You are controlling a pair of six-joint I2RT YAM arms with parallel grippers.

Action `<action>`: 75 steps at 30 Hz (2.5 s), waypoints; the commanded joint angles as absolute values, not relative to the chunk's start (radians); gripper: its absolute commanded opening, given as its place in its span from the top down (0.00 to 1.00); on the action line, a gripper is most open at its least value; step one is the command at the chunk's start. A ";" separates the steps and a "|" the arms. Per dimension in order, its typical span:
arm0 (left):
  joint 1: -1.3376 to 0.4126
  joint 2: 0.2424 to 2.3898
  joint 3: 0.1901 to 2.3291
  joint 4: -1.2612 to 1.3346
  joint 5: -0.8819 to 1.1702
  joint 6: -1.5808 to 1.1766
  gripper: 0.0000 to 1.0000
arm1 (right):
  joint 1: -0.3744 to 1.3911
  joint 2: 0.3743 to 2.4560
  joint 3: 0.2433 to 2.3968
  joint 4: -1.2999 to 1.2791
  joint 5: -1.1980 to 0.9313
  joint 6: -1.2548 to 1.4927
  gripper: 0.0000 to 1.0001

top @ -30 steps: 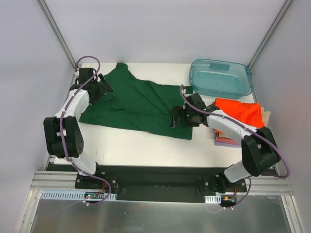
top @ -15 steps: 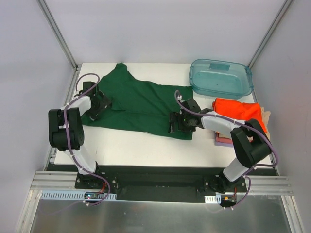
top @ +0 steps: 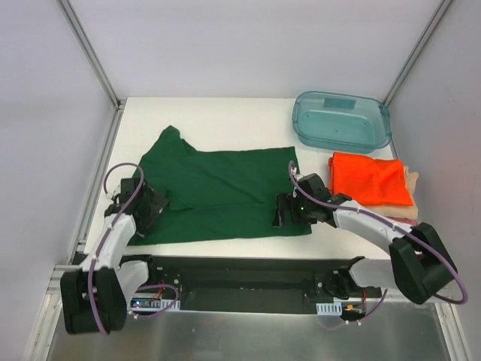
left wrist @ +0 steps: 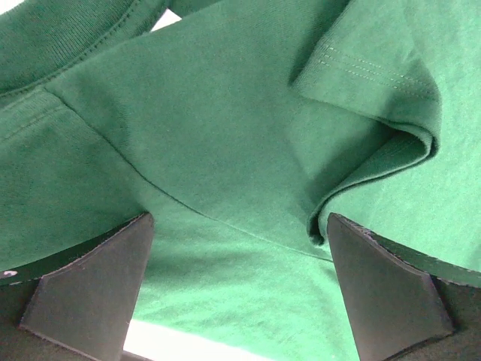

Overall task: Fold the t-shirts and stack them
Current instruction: Fold the flattened tshirt in 1/3 of the way

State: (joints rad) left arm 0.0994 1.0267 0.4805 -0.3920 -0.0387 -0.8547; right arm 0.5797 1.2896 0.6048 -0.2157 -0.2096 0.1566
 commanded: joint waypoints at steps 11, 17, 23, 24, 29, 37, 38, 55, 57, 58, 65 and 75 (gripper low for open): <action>0.011 0.931 0.575 -0.497 0.086 -0.899 0.01 | 0.578 1.169 0.658 -0.321 -0.209 0.121 0.04; -0.107 1.162 0.685 -0.439 0.046 -0.907 0.01 | 0.574 1.186 0.661 -0.324 -0.198 0.110 0.04; -0.123 1.382 0.836 -0.413 0.067 -0.870 0.01 | 0.539 1.151 0.646 -0.345 -0.173 0.101 0.04; -0.129 1.406 0.863 -0.408 0.064 -0.864 0.01 | 0.526 1.143 0.646 -0.351 -0.172 0.103 0.04; -0.135 1.554 1.001 -0.345 0.104 -0.838 0.01 | 0.499 1.098 0.630 -0.356 -0.164 0.107 0.04; -0.143 1.620 1.138 -0.330 0.155 -0.735 0.01 | 0.488 1.042 0.608 -0.357 -0.167 0.087 0.04; -0.144 1.577 1.106 -0.331 0.132 -0.726 0.01 | 0.486 1.032 0.604 -0.354 -0.166 0.086 0.04; -0.143 1.159 0.632 -0.342 -0.049 -0.845 0.01 | 0.486 1.023 0.575 -0.324 -0.206 0.071 0.04; -0.143 1.228 0.664 -0.333 -0.029 -0.845 0.01 | 0.488 1.019 0.577 -0.325 -0.199 0.074 0.04; -0.144 1.262 0.678 -0.324 -0.032 -0.848 0.01 | 0.488 1.016 0.575 -0.324 -0.198 0.074 0.04; -0.152 1.404 0.758 -0.230 0.060 -0.856 0.01 | 0.488 1.012 0.578 -0.333 -0.183 0.072 0.04; -0.163 1.566 0.916 -0.219 0.069 -0.828 0.01 | 0.486 1.017 0.586 -0.353 -0.140 0.069 0.04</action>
State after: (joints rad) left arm -0.1520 1.4944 0.8310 -0.2424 0.0425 -0.8379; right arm 0.4923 1.0332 0.5751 -0.3428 -0.1707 0.0845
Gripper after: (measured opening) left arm 0.990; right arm 0.958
